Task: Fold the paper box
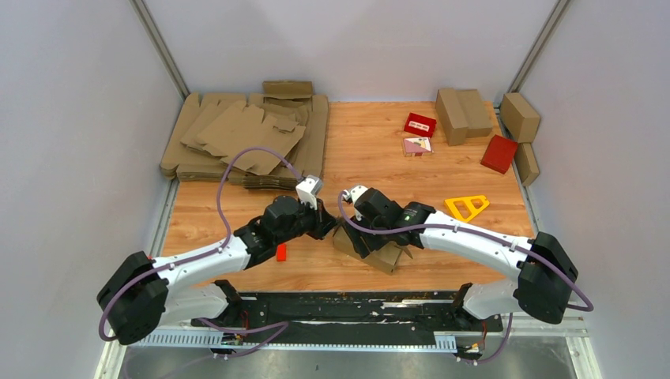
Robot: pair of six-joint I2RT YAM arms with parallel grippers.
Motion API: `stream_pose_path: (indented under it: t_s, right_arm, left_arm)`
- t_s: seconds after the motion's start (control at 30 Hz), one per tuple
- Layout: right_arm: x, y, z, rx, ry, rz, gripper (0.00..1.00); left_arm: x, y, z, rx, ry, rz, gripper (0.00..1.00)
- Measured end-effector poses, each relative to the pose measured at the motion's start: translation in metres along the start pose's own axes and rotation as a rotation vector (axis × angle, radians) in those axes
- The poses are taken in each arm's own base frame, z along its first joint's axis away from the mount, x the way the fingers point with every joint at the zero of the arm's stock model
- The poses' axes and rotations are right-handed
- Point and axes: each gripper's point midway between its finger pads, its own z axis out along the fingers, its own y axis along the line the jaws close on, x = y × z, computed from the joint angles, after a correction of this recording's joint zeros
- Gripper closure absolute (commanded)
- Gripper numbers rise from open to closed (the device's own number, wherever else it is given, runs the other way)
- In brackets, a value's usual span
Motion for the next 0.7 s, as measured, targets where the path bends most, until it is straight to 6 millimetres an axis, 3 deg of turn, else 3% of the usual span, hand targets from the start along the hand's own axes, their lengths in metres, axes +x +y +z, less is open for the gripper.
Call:
stream_pose_path:
  t_s: [0.43, 0.7]
  right_arm:
    - [0.000, 0.002, 0.001, -0.012, -0.003, 0.001, 0.38]
    - [0.000, -0.004, 0.001, 0.019, -0.003, 0.000, 0.24]
  left_arm:
    - [0.001, 0.000, 0.004, -0.003, -0.061, -0.012, 1.00]
    - [0.005, 0.009, -0.003, -0.050, -0.070, 0.117, 1.00]
